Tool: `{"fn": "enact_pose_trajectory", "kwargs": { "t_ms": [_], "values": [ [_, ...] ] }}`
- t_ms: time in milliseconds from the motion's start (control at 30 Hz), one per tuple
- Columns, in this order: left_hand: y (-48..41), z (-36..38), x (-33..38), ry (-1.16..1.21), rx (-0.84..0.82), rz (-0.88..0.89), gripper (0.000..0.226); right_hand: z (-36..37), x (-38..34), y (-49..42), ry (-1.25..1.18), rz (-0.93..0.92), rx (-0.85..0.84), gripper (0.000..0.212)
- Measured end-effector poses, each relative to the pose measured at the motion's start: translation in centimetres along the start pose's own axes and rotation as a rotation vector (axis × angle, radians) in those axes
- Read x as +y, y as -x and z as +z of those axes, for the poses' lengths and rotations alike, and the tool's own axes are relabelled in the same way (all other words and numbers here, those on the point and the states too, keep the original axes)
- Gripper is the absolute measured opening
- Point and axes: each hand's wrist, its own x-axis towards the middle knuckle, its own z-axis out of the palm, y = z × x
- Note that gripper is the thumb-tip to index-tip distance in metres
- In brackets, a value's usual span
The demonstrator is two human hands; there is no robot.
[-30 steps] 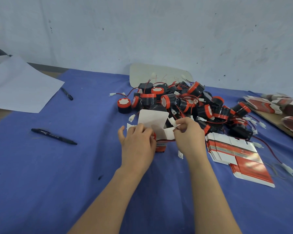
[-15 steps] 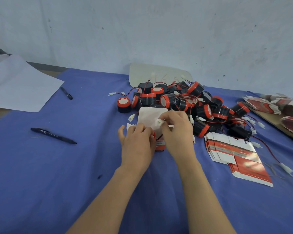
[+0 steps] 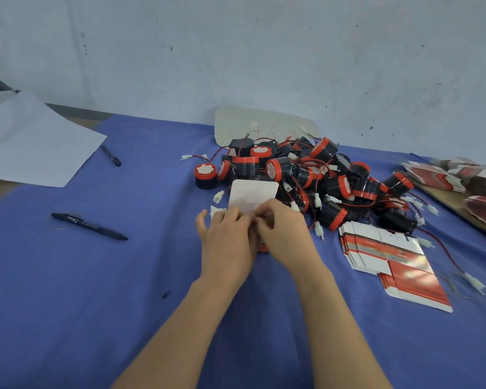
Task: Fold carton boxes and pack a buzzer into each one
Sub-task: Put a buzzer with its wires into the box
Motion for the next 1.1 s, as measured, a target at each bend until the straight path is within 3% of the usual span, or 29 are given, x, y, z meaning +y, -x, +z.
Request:
{"fn": "enact_pose_trajectory", "kwargs": {
  "t_ms": [133,400,567,733,967,1100],
  "values": [
    [0.0,0.0,0.0,0.002,-0.007,-0.010,0.025,-0.1,0.1,0.0,-0.067,0.005,-0.023,0.045],
    [0.0,0.0,0.0,-0.019,-0.024,-0.015,0.026,-0.9,0.3,0.1,-0.073,-0.010,-0.057,0.049],
    [0.0,-0.1,0.1,0.014,-0.010,-0.031,0.021,-1.2,0.0,0.1,0.040,-0.046,-0.052,0.037],
    [0.0,-0.1,0.2,0.015,0.004,-0.014,0.029,-1.0,0.0,0.1,0.133,-0.041,-0.049,0.040],
    [0.1,-0.2,0.0,-0.066,-0.036,0.026,0.034,-0.9,0.2,0.3,0.228,-0.019,-0.060,0.026],
    [0.1,-0.1,0.1,-0.092,-0.064,0.031,0.039,-1.2,0.8,0.4,0.337,0.123,0.080,0.021]
  ]
}}
